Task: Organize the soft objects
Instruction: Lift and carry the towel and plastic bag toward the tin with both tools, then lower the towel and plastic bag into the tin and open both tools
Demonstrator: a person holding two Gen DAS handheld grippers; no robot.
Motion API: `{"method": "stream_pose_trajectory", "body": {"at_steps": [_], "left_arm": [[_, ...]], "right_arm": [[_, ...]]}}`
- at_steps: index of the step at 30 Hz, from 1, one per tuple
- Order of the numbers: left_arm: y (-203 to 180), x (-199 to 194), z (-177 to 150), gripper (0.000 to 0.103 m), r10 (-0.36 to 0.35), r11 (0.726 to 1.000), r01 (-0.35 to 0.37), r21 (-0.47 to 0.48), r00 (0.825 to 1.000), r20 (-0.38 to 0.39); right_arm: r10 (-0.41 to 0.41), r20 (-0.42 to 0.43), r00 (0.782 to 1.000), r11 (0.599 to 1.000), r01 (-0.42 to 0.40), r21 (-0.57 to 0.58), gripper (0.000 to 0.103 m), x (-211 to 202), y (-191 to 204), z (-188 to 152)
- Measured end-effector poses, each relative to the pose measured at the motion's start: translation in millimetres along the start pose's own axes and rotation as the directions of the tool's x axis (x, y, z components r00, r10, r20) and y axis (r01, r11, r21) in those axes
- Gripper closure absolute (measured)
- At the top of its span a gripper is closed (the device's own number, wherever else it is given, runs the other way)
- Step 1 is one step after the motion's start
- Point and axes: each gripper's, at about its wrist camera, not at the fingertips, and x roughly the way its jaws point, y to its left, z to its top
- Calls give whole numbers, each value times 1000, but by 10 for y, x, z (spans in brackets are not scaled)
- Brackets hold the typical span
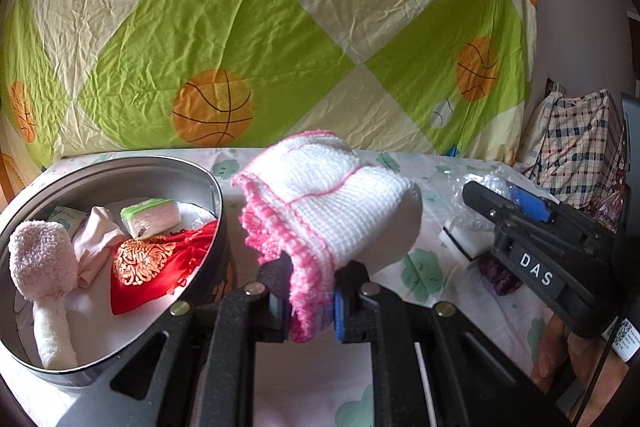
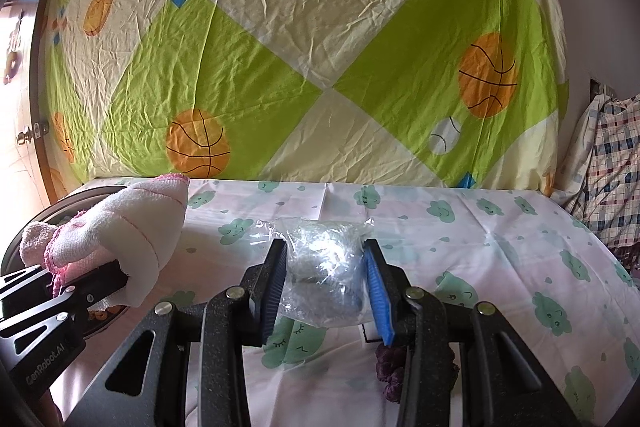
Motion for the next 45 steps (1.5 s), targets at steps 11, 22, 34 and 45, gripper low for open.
{"method": "stream_pose_trajectory", "body": {"at_steps": [11,22,34,45], "left_arm": [[104,-96,-14,91,6,1000,-6,-25,1000,10],[154,-191,-37,91,21,999,-20,-33,999,28],[257,-271,-71,91,34,998,-32,-59,999,36],[315,-370,-107,91,56,997,-52,-60,997,62]], "right_arm": [[26,19,999,999,-26,-23,62,-123,131,-29],[60,34,998,997,-59,-45,62,-202,235,-59],[106,51,993,992,-102,-77,62,-293,360,-91],[128,69,989,987,-121,-103,62,-370,465,-105]]}}
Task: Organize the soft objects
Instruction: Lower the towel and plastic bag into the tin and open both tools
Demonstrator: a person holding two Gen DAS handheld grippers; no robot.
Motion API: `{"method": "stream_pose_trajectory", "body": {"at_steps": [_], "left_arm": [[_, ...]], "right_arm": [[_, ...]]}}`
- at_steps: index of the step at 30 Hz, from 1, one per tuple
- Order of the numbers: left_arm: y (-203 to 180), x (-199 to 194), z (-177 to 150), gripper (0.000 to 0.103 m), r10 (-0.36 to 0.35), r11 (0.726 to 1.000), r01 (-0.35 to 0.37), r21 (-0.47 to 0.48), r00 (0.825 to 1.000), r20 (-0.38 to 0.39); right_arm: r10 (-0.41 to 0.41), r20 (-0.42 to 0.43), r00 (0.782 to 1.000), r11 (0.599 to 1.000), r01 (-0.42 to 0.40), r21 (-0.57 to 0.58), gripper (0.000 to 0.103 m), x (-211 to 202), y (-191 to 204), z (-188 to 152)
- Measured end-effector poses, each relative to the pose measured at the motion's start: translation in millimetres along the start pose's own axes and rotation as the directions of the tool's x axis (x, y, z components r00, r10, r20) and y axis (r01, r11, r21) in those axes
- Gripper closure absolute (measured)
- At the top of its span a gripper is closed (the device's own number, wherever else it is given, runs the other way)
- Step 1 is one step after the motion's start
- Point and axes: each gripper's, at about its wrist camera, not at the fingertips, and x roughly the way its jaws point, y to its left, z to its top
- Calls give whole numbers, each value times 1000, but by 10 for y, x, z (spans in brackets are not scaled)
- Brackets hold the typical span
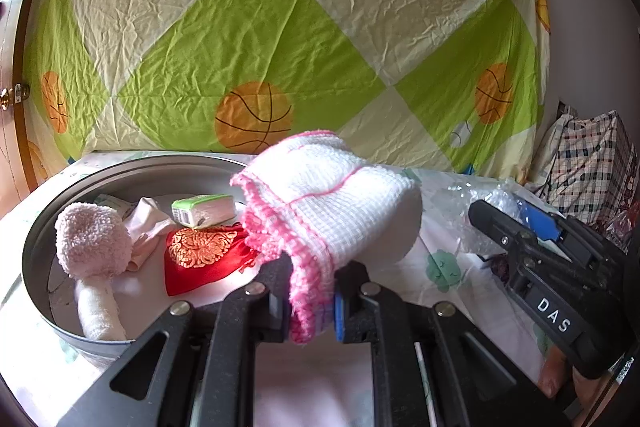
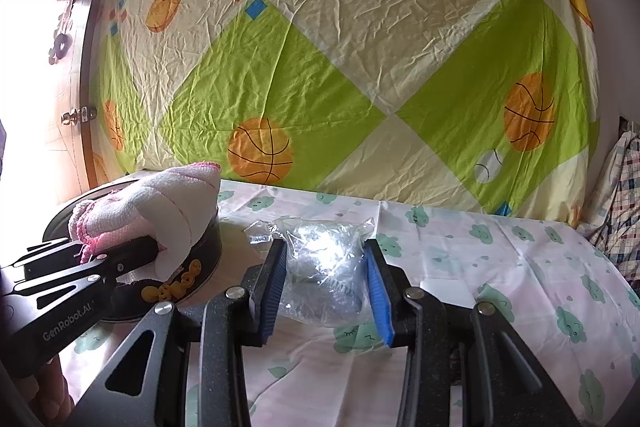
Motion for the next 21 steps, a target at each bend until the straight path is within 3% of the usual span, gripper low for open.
{"method": "stream_pose_trajectory", "body": {"at_steps": [21], "left_arm": [[222,-180,27,91,26,1000,-26,-4,999,37]], "right_arm": [[76,20,997,997,-76,-21,62,-11,169,47]]}}
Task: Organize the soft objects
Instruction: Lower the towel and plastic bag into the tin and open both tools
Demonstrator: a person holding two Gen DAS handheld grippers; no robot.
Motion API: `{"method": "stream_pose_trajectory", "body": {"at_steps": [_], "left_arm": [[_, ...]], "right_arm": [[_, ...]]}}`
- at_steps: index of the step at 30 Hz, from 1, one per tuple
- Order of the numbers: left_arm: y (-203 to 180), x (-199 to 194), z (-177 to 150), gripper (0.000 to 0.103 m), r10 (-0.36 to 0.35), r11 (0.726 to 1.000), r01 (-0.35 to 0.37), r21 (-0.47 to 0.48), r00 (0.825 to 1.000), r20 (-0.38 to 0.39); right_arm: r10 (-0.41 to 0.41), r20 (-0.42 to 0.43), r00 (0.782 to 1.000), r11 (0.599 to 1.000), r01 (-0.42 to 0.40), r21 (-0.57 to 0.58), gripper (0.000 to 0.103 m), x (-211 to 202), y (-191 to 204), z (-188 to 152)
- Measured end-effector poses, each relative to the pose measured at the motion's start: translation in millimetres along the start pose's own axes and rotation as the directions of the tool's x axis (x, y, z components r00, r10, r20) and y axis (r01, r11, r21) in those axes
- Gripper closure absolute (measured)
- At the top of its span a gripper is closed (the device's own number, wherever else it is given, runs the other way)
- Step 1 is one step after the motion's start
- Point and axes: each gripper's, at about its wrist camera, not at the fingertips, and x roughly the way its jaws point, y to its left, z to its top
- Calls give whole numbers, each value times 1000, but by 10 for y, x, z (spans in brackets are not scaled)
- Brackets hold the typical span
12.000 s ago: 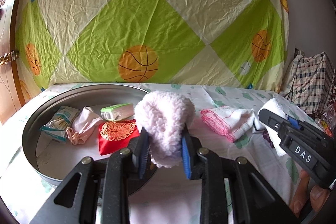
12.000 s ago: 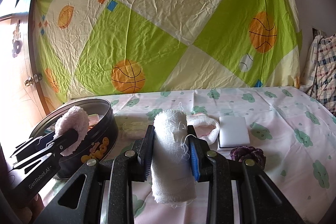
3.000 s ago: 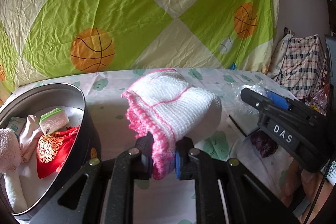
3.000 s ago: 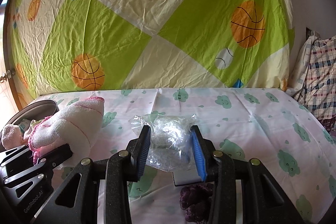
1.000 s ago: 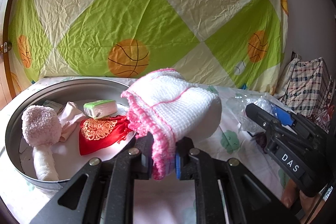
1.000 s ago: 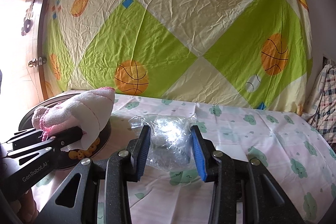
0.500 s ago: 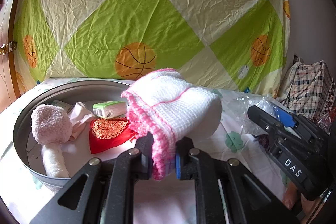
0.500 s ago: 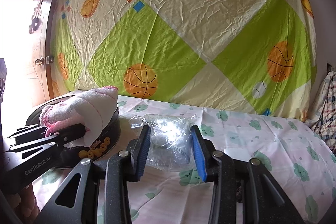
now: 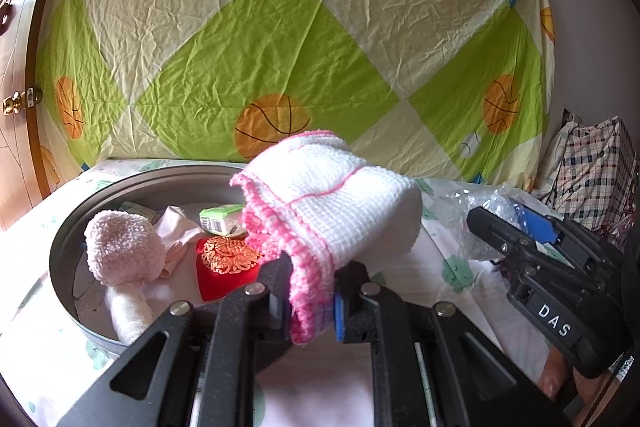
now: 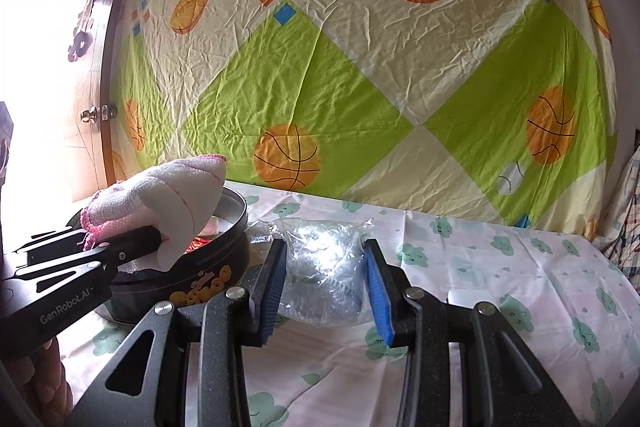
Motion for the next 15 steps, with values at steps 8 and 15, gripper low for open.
{"method": "stream_pose_trajectory", "body": {"at_steps": [8,15], "left_arm": [[233,-124,104,91,25,1000,-25,-15,1000,12],[520,-202,262,91,55,998,-55,-14,998,12]], "right_arm": [[71,-8,997,997,-71,29,62,109,149,158],[128,0,992,992,-128,15,62,197,370,372]]}}
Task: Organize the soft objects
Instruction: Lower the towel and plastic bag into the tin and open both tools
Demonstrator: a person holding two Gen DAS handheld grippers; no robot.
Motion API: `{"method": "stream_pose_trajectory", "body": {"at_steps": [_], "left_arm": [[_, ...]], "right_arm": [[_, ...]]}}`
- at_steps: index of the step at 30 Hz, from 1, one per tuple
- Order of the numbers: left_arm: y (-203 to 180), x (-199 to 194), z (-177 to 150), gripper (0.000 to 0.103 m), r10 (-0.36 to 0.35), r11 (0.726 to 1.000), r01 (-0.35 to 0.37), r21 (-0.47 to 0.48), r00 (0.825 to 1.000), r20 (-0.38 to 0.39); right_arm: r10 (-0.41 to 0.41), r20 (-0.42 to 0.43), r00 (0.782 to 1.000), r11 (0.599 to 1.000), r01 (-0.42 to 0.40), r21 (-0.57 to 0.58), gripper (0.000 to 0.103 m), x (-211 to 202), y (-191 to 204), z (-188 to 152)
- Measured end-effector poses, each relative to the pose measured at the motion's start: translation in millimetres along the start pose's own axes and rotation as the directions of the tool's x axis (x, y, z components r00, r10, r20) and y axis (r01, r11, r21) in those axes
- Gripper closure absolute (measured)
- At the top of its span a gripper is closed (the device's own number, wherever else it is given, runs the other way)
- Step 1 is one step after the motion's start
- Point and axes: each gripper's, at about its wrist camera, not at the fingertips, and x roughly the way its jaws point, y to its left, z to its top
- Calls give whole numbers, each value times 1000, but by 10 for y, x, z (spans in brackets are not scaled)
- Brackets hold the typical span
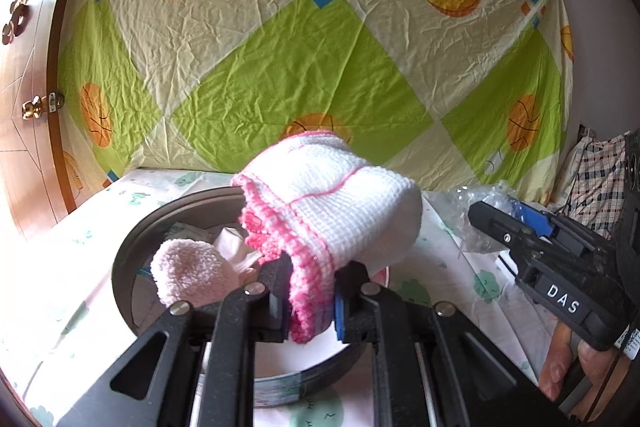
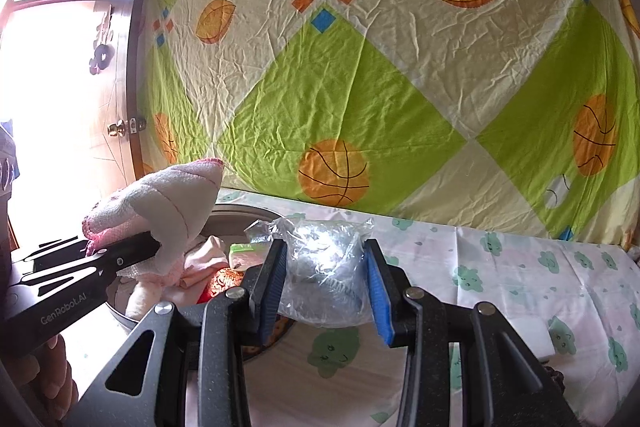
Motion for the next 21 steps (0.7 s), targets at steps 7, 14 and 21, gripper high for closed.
{"method": "stream_pose_trajectory", "body": {"at_steps": [7,14,21], "left_arm": [[330,13,151,91,50,999,-50,19,999,-12],[617,186,339,91,79,997,-77,26,995,-60],[835,534,439,91,63,998,-64,2,982,-177]], "right_arm": [[52,0,999,999,-52,-16,62,180,231,216],[78,-31,996,995,-80,-62,62,456,501,340],[98,-103,990,993,-104,-58,62,794,630,332]]}}
